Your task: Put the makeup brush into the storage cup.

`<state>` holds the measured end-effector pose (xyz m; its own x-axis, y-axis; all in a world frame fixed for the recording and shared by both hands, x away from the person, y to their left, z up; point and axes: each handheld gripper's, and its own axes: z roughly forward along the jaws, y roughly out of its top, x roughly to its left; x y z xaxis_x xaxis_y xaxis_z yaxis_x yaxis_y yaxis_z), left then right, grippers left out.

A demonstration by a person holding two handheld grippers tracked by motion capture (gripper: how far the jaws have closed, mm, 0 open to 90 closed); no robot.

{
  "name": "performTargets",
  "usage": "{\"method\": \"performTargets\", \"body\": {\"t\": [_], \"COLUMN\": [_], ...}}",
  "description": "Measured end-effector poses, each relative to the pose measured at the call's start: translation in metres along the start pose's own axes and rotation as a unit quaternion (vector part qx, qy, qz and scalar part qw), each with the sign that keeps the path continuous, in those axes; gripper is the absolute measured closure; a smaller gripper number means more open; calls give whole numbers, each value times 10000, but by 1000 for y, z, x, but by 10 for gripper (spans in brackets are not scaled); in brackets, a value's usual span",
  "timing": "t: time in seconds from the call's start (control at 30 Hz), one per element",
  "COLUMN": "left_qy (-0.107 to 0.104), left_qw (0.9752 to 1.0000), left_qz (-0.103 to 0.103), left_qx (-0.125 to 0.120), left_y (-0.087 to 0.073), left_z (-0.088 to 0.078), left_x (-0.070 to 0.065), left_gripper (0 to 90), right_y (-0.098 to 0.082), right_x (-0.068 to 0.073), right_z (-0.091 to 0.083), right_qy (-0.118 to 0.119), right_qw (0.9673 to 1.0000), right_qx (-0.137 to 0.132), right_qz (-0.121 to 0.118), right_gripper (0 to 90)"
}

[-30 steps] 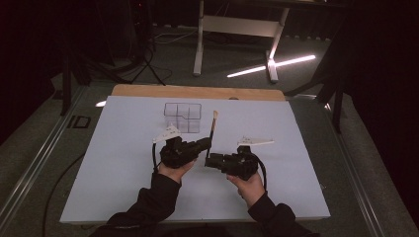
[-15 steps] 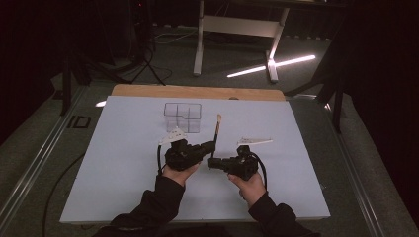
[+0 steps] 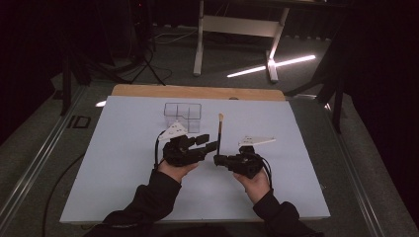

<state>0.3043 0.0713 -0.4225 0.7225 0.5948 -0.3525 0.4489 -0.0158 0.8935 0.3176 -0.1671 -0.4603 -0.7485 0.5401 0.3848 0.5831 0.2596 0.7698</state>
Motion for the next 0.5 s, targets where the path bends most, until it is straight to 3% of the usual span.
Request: {"method": "performTargets", "body": {"t": [0.13, 0.17, 0.23, 0.27, 0.33, 0.5], "left_qy": [8, -54, -45, -133, -95, 16], "left_qw": [10000, 9998, 9996, 9994, 9991, 9998], "left_qz": [97, 164, 277, 304, 394, 141], "left_qx": [2, -51, -63, -35, 113, 155], "left_y": [7, 7, 9, 9, 10, 9], "left_z": [-3, -4, -4, -4, 0, 5], "left_x": [1, 1, -1, -1, -2, 2], "left_gripper": [502, 421, 352, 352, 319, 305], "right_y": [1, 0, 0, 0, -1, -3], "right_x": [0, -1, -1, 0, 0, 3], "right_z": [-1, -1, -1, -1, 0, 3], "right_qy": [-129, -230, -271, -304, -332, -476], "right_qw": [9999, 9996, 9995, 9992, 9990, 9975], "right_qx": [13, 68, 93, 118, 154, 250], "right_qz": [-68, -126, -155, -214, -262, -458], "right_gripper": [857, 857, 857, 857, 857, 857]}}
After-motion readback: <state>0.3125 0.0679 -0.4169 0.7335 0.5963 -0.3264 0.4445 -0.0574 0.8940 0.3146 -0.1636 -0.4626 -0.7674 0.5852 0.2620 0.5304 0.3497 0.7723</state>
